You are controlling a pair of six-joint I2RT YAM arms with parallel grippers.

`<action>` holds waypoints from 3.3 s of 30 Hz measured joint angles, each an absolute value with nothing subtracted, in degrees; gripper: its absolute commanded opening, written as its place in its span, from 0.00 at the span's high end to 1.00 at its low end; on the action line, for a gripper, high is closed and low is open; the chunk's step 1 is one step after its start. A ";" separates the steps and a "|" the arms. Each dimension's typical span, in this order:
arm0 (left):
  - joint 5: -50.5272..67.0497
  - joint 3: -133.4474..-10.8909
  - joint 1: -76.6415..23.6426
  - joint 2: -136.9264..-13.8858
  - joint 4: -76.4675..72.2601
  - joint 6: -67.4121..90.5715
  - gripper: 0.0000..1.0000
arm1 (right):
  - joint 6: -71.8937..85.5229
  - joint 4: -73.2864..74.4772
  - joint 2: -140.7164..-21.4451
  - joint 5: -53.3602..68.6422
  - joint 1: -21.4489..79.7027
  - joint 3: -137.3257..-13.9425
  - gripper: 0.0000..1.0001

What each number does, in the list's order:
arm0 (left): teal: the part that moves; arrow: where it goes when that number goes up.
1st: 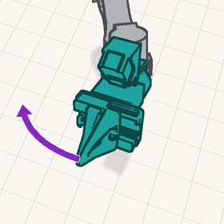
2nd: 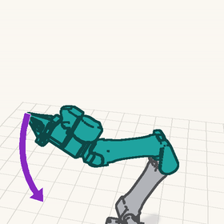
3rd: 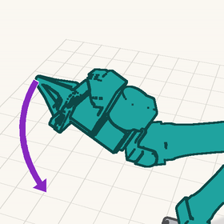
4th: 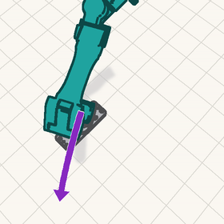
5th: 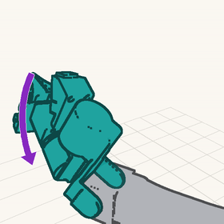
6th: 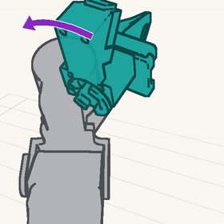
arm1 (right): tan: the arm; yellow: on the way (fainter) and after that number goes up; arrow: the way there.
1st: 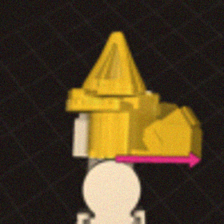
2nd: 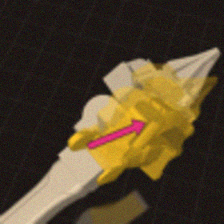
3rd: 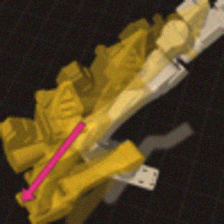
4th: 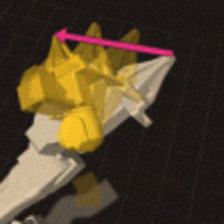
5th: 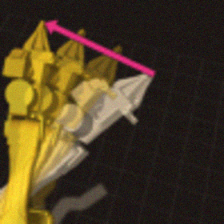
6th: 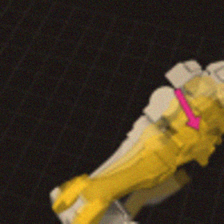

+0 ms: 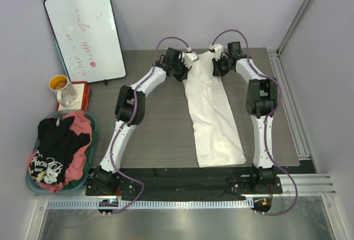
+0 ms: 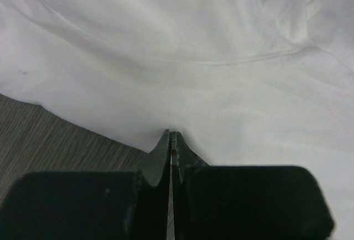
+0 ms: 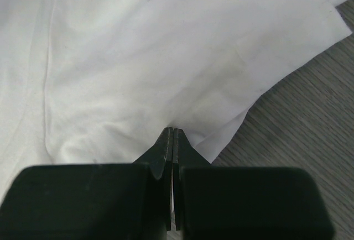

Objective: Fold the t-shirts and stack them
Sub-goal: Grab the bottom of the folded rectangular tshirt with both arms

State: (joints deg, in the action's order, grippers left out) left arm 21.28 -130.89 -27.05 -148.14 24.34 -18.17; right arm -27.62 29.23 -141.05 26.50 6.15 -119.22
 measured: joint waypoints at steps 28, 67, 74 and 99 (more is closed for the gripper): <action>11.29 -129.27 -29.34 -147.85 23.49 -21.63 0.99 | -30.83 29.85 -138.34 23.62 4.51 -115.20 0.79; 37.30 -99.68 -36.38 -115.70 47.18 -57.54 1.00 | -75.16 44.93 -86.02 24.23 0.99 -62.52 0.99; 44.77 -108.68 -37.95 -122.10 56.49 -61.54 1.00 | -79.79 52.25 -85.97 31.51 1.06 -59.90 0.99; 29.54 -101.54 -39.35 -128.38 37.12 -44.42 1.00 | -80.84 56.27 -96.53 36.14 1.06 -68.82 0.99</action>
State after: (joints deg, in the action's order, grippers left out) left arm 29.54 -101.54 -39.35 -128.38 37.12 -44.42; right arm -80.84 56.27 -96.53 36.14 1.06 -68.82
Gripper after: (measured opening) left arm 0.002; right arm 0.018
